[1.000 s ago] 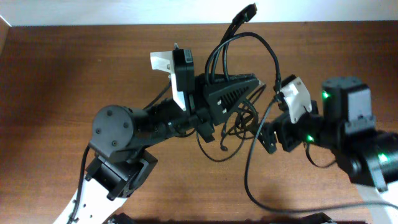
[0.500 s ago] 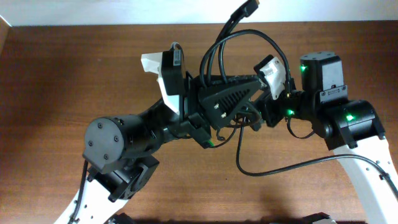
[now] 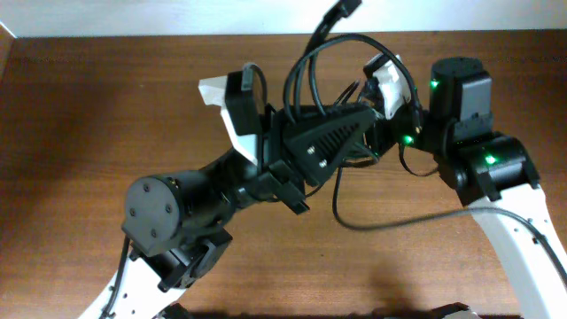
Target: Untangle cables
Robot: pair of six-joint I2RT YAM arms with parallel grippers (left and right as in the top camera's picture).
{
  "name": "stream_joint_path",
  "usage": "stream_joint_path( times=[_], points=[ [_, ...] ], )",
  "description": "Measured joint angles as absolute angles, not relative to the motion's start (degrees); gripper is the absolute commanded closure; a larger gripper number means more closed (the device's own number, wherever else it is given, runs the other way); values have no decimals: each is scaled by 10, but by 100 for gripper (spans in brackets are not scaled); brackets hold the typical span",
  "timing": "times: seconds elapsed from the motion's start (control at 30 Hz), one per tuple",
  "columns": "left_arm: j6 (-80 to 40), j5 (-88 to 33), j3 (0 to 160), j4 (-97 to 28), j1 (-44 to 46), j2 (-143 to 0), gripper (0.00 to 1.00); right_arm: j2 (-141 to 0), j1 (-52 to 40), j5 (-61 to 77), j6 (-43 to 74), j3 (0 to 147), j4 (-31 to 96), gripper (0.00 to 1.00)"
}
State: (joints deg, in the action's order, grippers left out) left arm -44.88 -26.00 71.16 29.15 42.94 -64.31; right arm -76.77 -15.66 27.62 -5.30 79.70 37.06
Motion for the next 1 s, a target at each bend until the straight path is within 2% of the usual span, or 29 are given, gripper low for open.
stream_joint_path(
  times=[0.2,0.3,0.73,0.87,1.0],
  points=[
    [-449,-259,712,290,460,-644,100,-820,-151,103,57,797,369,1],
    [-449,-258,712,289,462,-644,100,-841,-120,38,92,797,396,1],
    [-443,-243,709,278,460,-644,100,-865,119,-3,130,797,520,1],
    [-438,-244,709,283,440,-627,100,-868,201,-17,133,797,544,1],
    [-434,-244,710,263,405,-603,100,-869,243,-21,133,797,554,1]
  ],
)
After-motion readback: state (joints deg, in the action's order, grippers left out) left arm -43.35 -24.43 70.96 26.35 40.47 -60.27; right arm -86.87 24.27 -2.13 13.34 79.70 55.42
